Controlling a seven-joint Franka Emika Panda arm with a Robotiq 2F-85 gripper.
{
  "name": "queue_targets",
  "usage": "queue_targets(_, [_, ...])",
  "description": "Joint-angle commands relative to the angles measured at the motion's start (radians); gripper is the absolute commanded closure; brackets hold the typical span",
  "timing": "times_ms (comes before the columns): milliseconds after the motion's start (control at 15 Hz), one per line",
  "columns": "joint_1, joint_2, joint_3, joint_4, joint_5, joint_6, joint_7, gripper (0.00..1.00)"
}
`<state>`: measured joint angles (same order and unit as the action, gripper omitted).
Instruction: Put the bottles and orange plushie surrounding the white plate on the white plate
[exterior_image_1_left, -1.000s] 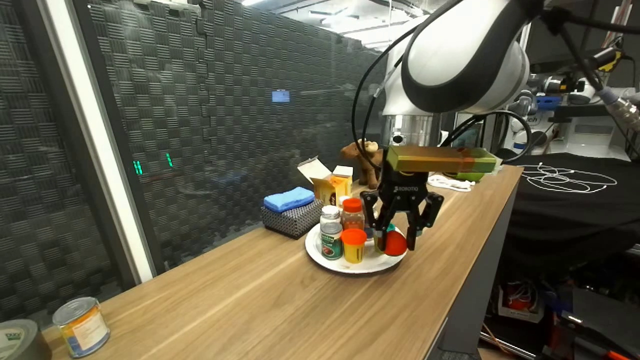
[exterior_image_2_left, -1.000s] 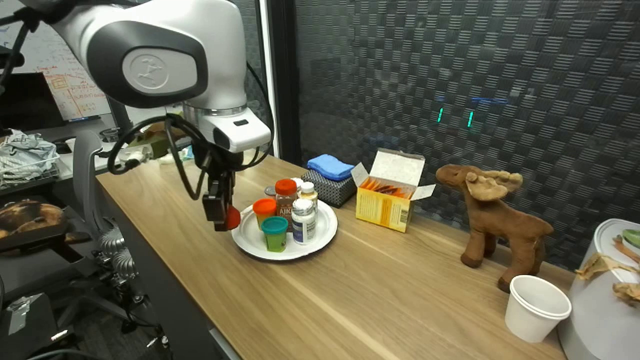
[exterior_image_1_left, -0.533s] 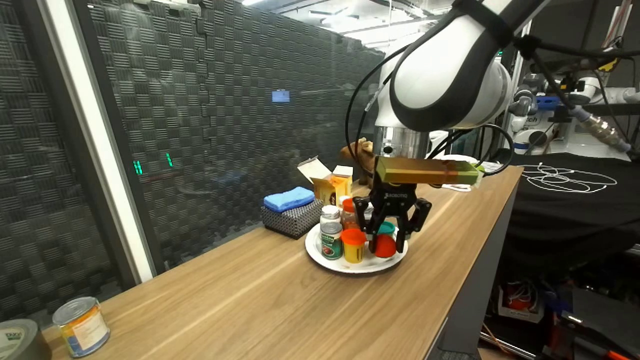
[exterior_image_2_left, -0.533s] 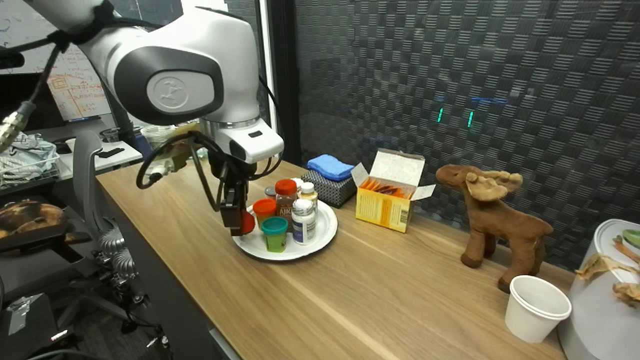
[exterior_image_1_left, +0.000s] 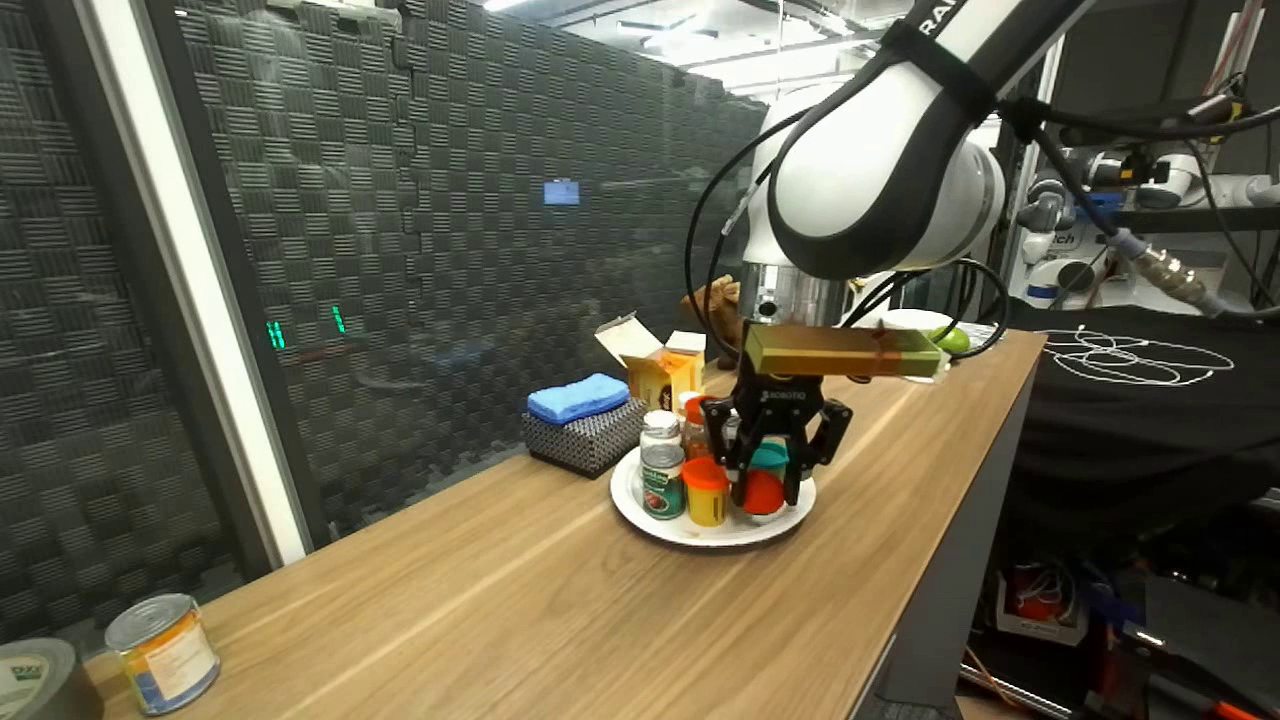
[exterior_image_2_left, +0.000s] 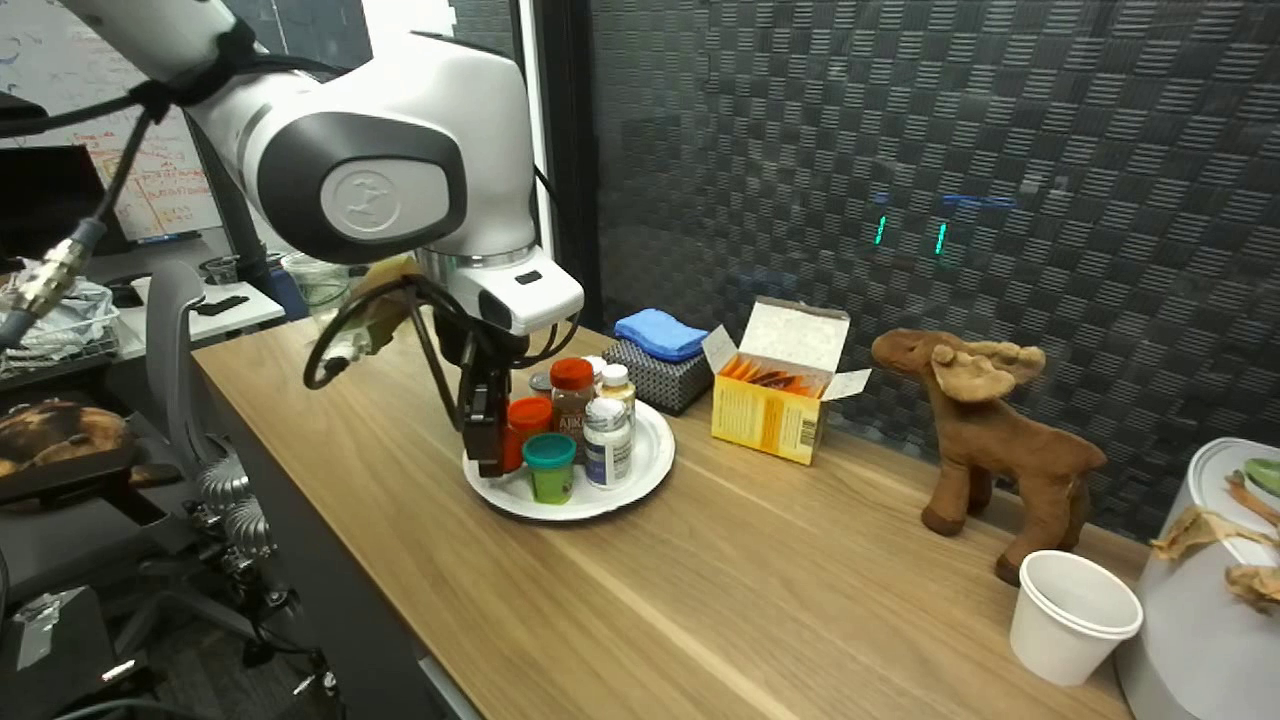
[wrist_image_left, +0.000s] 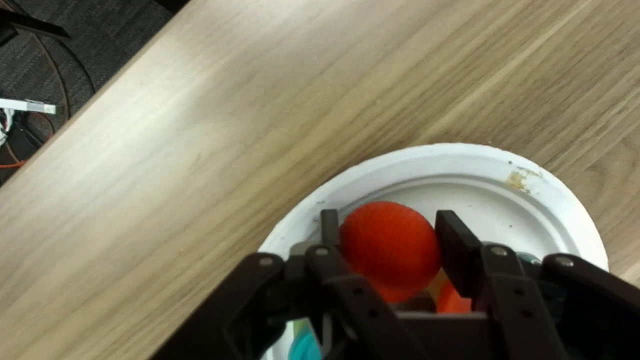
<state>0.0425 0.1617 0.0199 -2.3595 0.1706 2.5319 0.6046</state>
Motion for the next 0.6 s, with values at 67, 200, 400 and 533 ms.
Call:
queue_targets(67, [0.016, -0.03, -0.008, 0.003, -0.02, 0.027, -0.011, 0.16])
queue_targets(200, [0.023, -0.06, -0.005, -0.011, -0.033, 0.02, -0.01, 0.02])
queue_targets(400, [0.034, -0.137, 0.001, -0.035, -0.064, -0.009, -0.005, 0.0])
queue_targets(533, [0.038, -0.207, 0.006, -0.042, -0.112, -0.047, 0.005, 0.0])
